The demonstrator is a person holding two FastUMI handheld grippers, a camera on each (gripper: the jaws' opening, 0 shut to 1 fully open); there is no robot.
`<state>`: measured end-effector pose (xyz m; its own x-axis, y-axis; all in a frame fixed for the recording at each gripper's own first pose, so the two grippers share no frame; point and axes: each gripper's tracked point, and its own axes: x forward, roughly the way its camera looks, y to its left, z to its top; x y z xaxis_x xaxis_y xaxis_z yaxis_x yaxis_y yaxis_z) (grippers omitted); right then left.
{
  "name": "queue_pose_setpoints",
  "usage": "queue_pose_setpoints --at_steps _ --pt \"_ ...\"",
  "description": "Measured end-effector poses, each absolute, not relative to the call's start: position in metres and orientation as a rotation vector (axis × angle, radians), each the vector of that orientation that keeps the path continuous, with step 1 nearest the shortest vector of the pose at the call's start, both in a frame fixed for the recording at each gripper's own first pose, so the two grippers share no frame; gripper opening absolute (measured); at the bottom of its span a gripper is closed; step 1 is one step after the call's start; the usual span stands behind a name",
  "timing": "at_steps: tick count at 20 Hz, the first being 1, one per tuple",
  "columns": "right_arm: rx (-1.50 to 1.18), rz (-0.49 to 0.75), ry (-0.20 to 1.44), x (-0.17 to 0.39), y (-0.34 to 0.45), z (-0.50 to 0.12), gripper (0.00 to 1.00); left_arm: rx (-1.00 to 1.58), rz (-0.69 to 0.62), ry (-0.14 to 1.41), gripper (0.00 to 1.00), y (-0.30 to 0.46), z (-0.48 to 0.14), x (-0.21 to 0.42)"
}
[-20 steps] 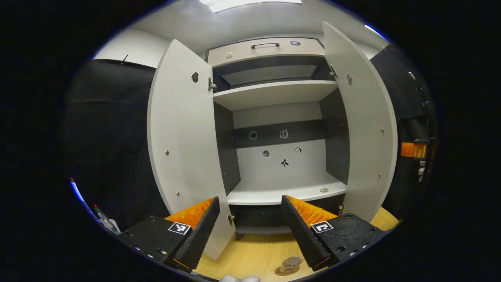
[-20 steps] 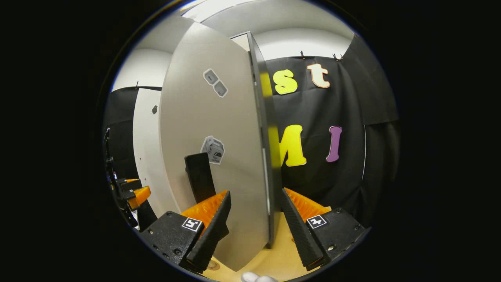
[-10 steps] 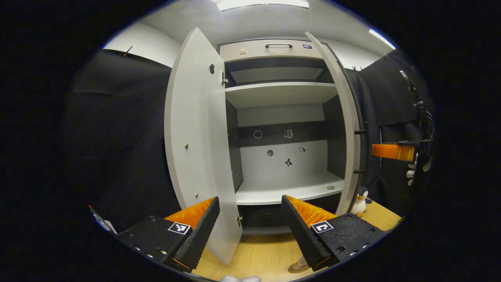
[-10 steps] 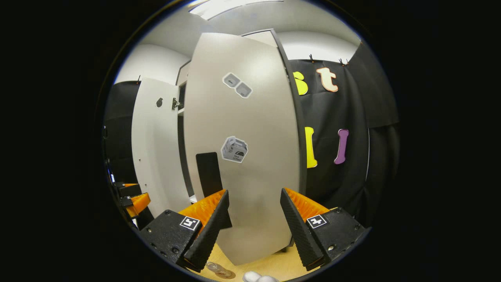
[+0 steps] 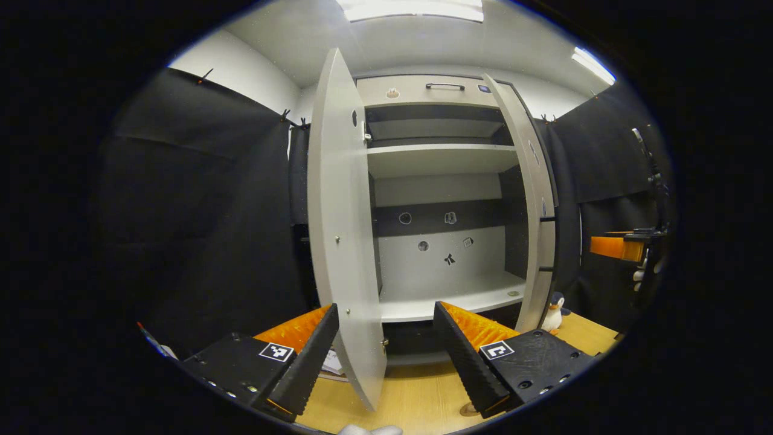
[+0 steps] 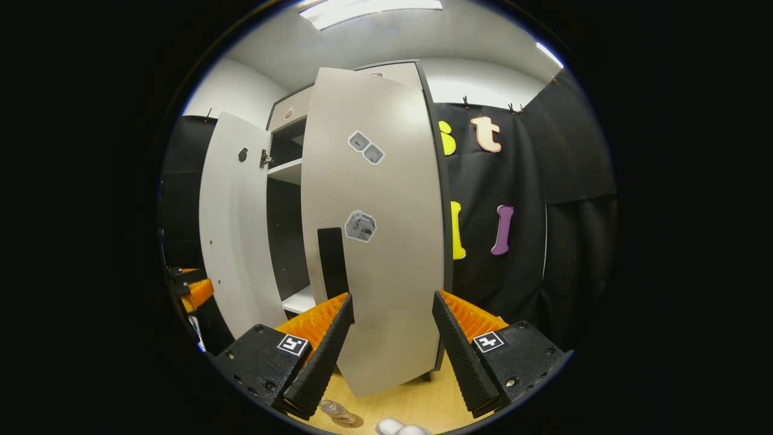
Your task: Grasp the bottle in the cabinet with the left hand and place it on the coaster, then close the right door with the right hand and the left door with the left hand.
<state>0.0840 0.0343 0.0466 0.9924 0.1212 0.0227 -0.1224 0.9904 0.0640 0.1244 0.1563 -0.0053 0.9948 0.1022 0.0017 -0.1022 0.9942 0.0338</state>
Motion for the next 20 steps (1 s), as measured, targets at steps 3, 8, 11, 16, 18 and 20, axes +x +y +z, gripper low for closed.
queue_pose_setpoints --at_steps 3,8,11,16,18,20 --pt "0.057 0.108 0.010 0.069 0.036 0.034 0.82 0.040 0.136 0.007 0.96 0.190 -0.006 0.116" --pt "0.022 0.088 0.033 0.048 0.037 0.021 0.81 0.017 0.255 -0.008 0.95 0.258 -0.003 0.120" --pt "0.014 0.078 0.045 0.034 0.038 0.015 0.82 0.001 0.306 -0.011 0.95 0.295 -0.003 0.133" --pt "0.010 0.047 0.070 0.016 0.033 0.002 0.81 -0.009 0.317 -0.008 0.95 0.318 -0.006 0.168" --pt "0.013 0.034 0.074 0.012 0.029 0.000 0.82 -0.002 0.315 -0.021 0.95 0.323 -0.002 0.177" --pt "0.019 0.022 0.073 0.008 0.026 -0.001 0.82 -0.001 0.292 -0.029 0.95 0.319 0.000 0.185"
